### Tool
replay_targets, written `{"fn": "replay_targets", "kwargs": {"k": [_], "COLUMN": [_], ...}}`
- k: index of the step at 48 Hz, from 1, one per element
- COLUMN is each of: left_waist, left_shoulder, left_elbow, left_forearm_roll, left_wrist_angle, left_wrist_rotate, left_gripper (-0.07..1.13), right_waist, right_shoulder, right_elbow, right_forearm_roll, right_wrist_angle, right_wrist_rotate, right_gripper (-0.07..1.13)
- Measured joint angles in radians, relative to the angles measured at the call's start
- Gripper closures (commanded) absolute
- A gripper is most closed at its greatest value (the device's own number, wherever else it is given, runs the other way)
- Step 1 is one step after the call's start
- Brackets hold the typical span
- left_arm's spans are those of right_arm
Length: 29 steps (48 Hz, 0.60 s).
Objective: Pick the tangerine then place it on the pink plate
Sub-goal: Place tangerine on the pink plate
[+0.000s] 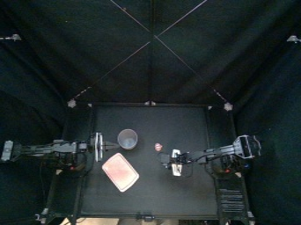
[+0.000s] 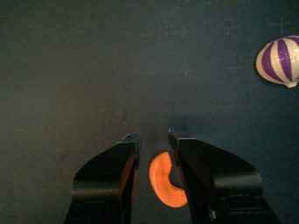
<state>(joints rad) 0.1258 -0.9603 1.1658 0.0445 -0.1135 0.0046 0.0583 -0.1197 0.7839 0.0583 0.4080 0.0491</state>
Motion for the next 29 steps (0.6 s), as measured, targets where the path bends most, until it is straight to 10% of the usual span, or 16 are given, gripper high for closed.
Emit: {"fn": "replay_targets", "kwargs": {"k": [29], "left_waist": [0.003], "left_shoulder": [0.000], "left_elbow": [0.008], "left_forearm_roll": [0.000], "left_wrist_angle": [-0.011], "left_wrist_rotate": [0.000], "left_gripper": [0.99], "right_waist": [-0.002], "right_shoulder": [0.029], "right_elbow": [0.100], "right_forearm_roll": [0.009], "right_wrist_angle": [0.020], "right_wrist_rotate": [0.000], "right_gripper": [0.33]}}
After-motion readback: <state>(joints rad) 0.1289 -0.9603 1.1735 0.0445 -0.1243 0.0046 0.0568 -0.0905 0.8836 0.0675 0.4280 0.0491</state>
